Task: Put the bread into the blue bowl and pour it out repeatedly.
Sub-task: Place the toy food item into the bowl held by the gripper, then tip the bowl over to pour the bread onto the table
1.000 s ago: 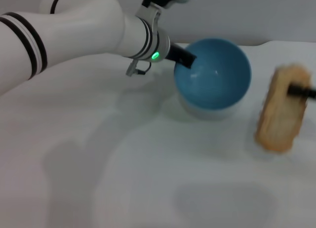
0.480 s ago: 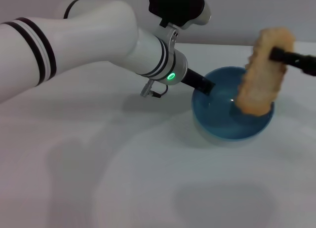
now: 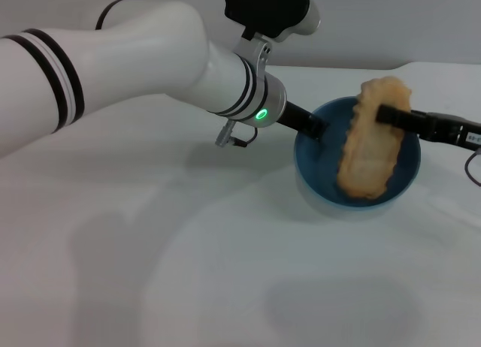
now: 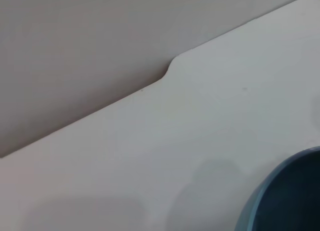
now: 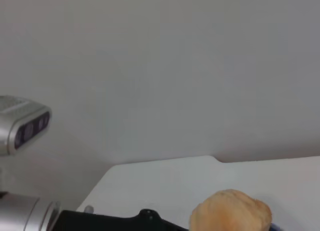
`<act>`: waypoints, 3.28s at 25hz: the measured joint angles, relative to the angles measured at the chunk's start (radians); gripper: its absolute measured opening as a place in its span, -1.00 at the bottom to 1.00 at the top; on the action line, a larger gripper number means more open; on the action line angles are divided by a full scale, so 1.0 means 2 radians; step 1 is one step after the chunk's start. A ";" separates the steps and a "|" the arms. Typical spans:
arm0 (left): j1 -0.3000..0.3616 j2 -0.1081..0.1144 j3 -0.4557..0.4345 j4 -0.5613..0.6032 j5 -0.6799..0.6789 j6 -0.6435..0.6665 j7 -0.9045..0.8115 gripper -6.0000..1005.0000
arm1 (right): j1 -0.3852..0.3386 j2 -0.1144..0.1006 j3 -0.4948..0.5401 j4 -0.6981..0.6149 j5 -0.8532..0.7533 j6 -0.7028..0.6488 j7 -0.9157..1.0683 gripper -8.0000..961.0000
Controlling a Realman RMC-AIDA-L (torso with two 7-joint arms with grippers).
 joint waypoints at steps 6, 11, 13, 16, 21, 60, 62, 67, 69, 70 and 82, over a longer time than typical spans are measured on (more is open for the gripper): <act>0.001 0.001 -0.001 0.000 0.000 -0.003 0.000 -0.99 | -0.004 0.000 0.003 -0.001 0.004 -0.001 -0.010 -0.21; 0.002 0.002 0.000 -0.002 0.000 -0.009 0.000 -0.99 | -0.006 0.000 0.004 -0.001 0.013 -0.004 -0.036 -0.19; 0.002 0.002 0.000 -0.002 0.000 -0.009 0.000 -0.99 | -0.006 0.000 0.002 0.001 0.019 -0.002 -0.046 -0.18; 0.002 0.002 0.000 -0.005 0.000 -0.009 0.000 -0.99 | -0.003 0.000 -0.002 0.003 0.021 -0.003 -0.053 -0.15; 0.003 0.002 0.000 -0.005 0.000 -0.008 0.000 -0.99 | -0.002 -0.001 -0.019 0.003 0.019 -0.003 -0.052 -0.05; -0.054 0.004 -0.007 -0.029 0.057 -0.105 0.098 -0.99 | -0.136 0.003 0.065 0.123 0.372 0.106 -0.605 0.58; -0.067 0.002 -0.003 -0.030 0.083 -0.116 0.098 -0.99 | -0.138 0.002 0.068 0.140 0.418 0.106 -0.610 0.58; -0.077 0.001 0.001 -0.026 0.117 -0.130 0.099 -0.99 | -0.143 0.001 0.070 0.167 0.483 0.104 -0.594 0.57; -0.085 0.001 0.001 -0.024 0.134 -0.131 0.099 -0.99 | -0.144 0.002 0.068 0.175 0.483 0.102 -0.590 0.56; -0.092 0.001 0.001 -0.023 0.149 -0.131 0.099 -0.99 | -0.144 0.003 0.066 0.187 0.482 0.094 -0.587 0.56; -0.091 -0.001 0.035 -0.007 0.254 -0.167 0.099 -0.99 | -0.152 0.002 0.072 0.225 0.482 0.042 -0.580 0.53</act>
